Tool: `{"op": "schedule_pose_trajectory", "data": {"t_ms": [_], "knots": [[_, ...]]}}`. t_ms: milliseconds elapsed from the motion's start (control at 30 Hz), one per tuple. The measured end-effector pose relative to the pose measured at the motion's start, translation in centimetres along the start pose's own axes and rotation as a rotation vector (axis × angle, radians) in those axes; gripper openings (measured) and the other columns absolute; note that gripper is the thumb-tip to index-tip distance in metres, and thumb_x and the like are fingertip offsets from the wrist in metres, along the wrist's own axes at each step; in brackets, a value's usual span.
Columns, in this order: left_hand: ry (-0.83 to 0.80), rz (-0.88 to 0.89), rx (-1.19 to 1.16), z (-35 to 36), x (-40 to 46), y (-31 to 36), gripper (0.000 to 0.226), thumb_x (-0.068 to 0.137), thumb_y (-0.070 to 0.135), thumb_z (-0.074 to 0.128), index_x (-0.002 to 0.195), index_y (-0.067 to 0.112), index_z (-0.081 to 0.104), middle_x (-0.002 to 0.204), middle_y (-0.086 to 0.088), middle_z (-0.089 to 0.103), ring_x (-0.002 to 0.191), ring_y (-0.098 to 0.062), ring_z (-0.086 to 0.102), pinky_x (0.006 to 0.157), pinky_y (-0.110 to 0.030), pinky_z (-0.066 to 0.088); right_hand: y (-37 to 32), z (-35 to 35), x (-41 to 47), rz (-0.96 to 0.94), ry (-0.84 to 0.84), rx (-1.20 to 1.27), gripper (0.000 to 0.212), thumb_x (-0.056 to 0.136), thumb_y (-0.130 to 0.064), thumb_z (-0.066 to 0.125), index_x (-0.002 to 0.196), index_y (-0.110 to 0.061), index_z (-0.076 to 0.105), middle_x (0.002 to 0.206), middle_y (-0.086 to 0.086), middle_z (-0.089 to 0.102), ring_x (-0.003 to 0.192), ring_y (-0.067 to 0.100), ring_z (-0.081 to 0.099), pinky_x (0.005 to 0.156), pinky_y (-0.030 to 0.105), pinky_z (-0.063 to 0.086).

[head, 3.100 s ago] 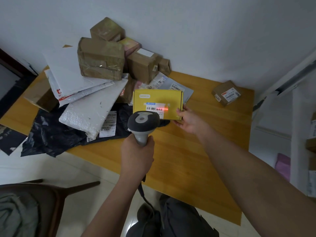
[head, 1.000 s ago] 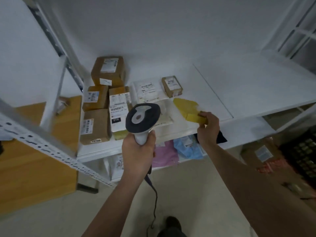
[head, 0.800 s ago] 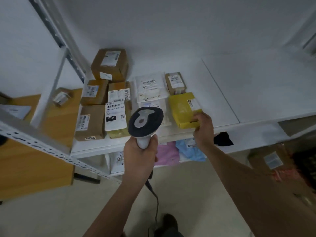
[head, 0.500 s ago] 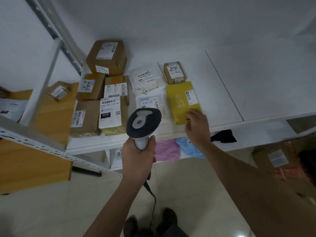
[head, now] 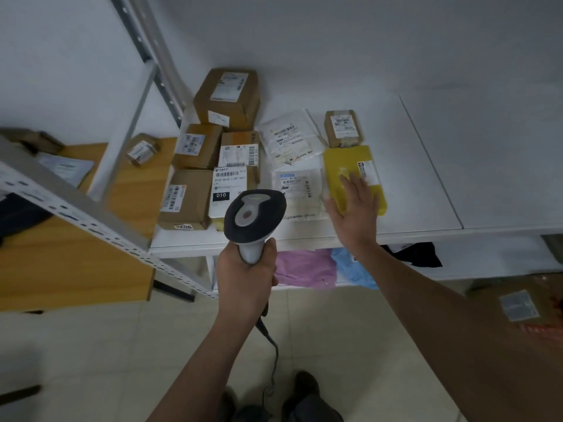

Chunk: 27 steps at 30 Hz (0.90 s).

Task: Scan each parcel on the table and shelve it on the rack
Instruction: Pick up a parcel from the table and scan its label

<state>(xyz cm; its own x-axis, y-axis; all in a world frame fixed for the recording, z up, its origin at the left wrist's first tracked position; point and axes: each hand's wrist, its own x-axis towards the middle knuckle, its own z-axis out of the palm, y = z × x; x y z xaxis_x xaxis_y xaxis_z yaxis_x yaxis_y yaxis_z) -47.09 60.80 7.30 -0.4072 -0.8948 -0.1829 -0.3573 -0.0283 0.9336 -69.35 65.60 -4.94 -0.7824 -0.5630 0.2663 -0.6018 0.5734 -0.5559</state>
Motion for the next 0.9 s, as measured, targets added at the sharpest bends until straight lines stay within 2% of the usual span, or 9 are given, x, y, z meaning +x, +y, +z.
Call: {"op": "schedule_pose_trajectory", "data": {"t_ms": [100, 200, 367, 533, 667, 833, 900], "knots": [[0.038, 0.002, -0.019, -2.4, -0.1, -0.2, 0.023, 0.094, 0.015, 0.063, 0.078, -0.002, 0.061, 0.057, -0.009, 0.059, 0.041, -0.006, 0.053, 0.042, -0.014, 0.043, -4.2, 0.2, -0.1, -0.185, -0.039, 0.017, 0.06, 0.096, -0.053, 0.037, 0.142, -0.016, 0.046, 0.152, 0.005, 0.04, 0.144, 0.027, 0.028, 0.117, 0.053, 0.016], [0.09, -0.009, -0.041, -5.8, -0.2, -0.8, 0.021, 0.094, 0.012, 0.062, 0.079, -0.003, 0.061, 0.058, -0.01, 0.059, 0.039, -0.006, 0.053, 0.041, -0.013, 0.042, -9.1, 1.5, -1.0, -0.392, -0.032, 0.029, 0.052, 0.096, -0.048, 0.045, 0.136, -0.015, 0.052, 0.145, 0.005, 0.049, 0.132, 0.029, 0.038, 0.111, 0.051, 0.031], [0.205, -0.021, -0.074, -13.9, -0.2, -2.8, 0.025, 0.094, 0.014, 0.062, 0.075, -0.002, 0.059, 0.058, -0.015, 0.057, 0.041, -0.011, 0.053, 0.041, -0.018, 0.042, -18.2, 5.5, -4.7, -0.584, -0.055, 0.053, 0.047, 0.093, -0.044, 0.051, 0.126, -0.012, 0.059, 0.131, 0.004, 0.056, 0.119, 0.026, 0.043, 0.106, 0.043, 0.038], [0.285, -0.016, -0.121, -24.2, 0.0, -5.5, 0.025, 0.094, 0.016, 0.062, 0.078, -0.003, 0.059, 0.06, -0.013, 0.057, 0.043, -0.01, 0.052, 0.041, -0.016, 0.042, -27.3, 11.0, -10.5, -0.685, -0.124, 0.078, 0.043, 0.096, -0.044, 0.048, 0.123, -0.014, 0.061, 0.125, 0.001, 0.059, 0.111, 0.027, 0.049, 0.099, 0.04, 0.042], [0.354, -0.024, -0.136, -34.1, 0.0, -8.4, 0.027, 0.094, 0.015, 0.062, 0.078, -0.006, 0.058, 0.059, -0.013, 0.056, 0.045, -0.016, 0.053, 0.041, -0.021, 0.044, -35.5, 15.7, -15.2, -0.738, -0.185, 0.11, 0.04, 0.097, -0.045, 0.045, 0.122, -0.017, 0.061, 0.122, -0.002, 0.058, 0.109, 0.022, 0.048, 0.096, 0.034, 0.041], [0.483, -0.054, -0.127, -46.1, 0.0, -10.8, 0.021, 0.094, 0.019, 0.063, 0.083, 0.001, 0.059, 0.064, -0.01, 0.06, 0.044, -0.009, 0.055, 0.043, -0.017, 0.044, -46.5, 21.1, -19.3, -0.69, -0.293, 0.171, 0.042, 0.095, -0.046, 0.044, 0.121, -0.018, 0.06, 0.119, -0.003, 0.059, 0.109, 0.02, 0.045, 0.093, 0.035, 0.043], [0.547, -0.071, -0.143, -50.1, 0.6, -11.4, 0.021, 0.093, 0.021, 0.063, 0.084, 0.002, 0.06, 0.064, -0.009, 0.061, 0.045, -0.009, 0.056, 0.044, -0.021, 0.046, -50.3, 22.8, -20.0, -0.673, -0.351, 0.175, 0.043, 0.095, -0.049, 0.042, 0.124, -0.021, 0.058, 0.121, -0.004, 0.058, 0.11, 0.019, 0.044, 0.094, 0.035, 0.042]]}}
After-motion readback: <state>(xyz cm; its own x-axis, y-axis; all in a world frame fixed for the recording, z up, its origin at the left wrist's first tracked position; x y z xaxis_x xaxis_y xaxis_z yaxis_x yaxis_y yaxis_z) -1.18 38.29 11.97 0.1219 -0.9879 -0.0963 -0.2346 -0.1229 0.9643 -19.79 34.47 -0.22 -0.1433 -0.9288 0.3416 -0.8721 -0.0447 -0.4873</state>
